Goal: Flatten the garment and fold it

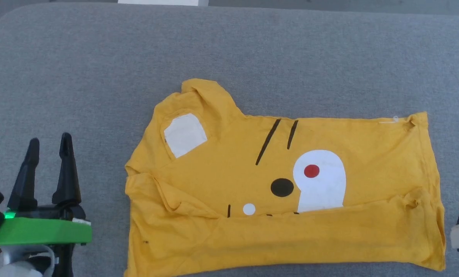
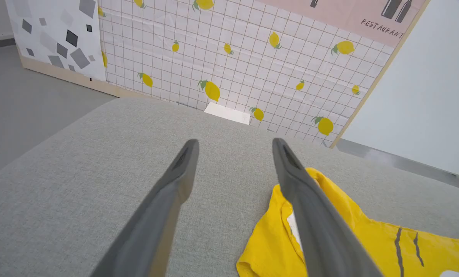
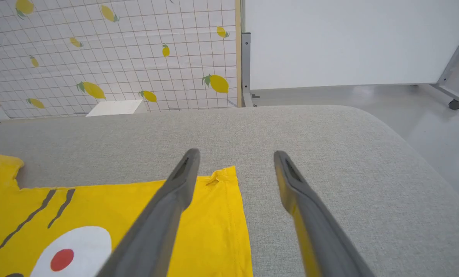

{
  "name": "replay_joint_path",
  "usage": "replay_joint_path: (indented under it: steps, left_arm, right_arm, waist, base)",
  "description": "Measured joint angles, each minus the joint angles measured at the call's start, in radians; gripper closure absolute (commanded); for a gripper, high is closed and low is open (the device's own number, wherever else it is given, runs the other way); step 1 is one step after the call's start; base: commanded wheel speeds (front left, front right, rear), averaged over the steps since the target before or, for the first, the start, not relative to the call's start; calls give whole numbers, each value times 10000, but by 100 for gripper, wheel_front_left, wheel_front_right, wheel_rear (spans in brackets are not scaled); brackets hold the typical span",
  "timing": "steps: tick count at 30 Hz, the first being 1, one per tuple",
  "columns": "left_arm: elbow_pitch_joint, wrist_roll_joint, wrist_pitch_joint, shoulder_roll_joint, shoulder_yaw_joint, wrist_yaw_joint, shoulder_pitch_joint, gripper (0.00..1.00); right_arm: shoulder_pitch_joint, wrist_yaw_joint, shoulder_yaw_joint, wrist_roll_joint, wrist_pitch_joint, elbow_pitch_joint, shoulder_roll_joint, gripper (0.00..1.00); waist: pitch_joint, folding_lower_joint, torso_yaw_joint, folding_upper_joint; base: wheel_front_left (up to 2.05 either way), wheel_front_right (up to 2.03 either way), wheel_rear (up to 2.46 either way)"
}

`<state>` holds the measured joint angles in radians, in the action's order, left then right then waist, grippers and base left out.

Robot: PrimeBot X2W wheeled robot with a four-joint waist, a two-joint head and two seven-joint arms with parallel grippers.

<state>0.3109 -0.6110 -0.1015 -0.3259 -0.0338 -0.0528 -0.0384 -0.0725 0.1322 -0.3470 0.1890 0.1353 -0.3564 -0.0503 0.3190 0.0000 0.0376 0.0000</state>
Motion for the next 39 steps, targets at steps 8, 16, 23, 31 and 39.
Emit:
replay_joint_path:
  steps: [8,16,23,31,39]
  left_arm:
    - [-771,1490,-660,33,757,-198,919,0]
    - [-1024,989,2295,-1225,1492,903,4241,0]
    - [-2140,-529,5641,-1988,2709,1668,7266,0]
    - [-2777,-2107,7889,-2928,3893,1762,7968,0]
    - [-2805,-2792,8362,-3714,4721,1766,7984,0]
  right_arm:
    - [221,0,453,-332,-556,533,2,0]
    - [523,0,512,-334,-522,529,0,0]
    - [950,0,754,-401,-414,485,0,0]
    - [1110,0,863,-382,-422,510,0,0]
    - [1151,0,855,-318,-433,485,0,0]
  waist:
    - [357,0,-253,0]
    - [851,0,-259,0]
    - [1513,0,-335,0]
    - [2268,1,-635,0]
    - [2795,1,-896,0]
  base:
    - [0,0,0]
    - [0,0,0]
    - [0,0,0]
    - [0,0,0]
    - [0,0,0]
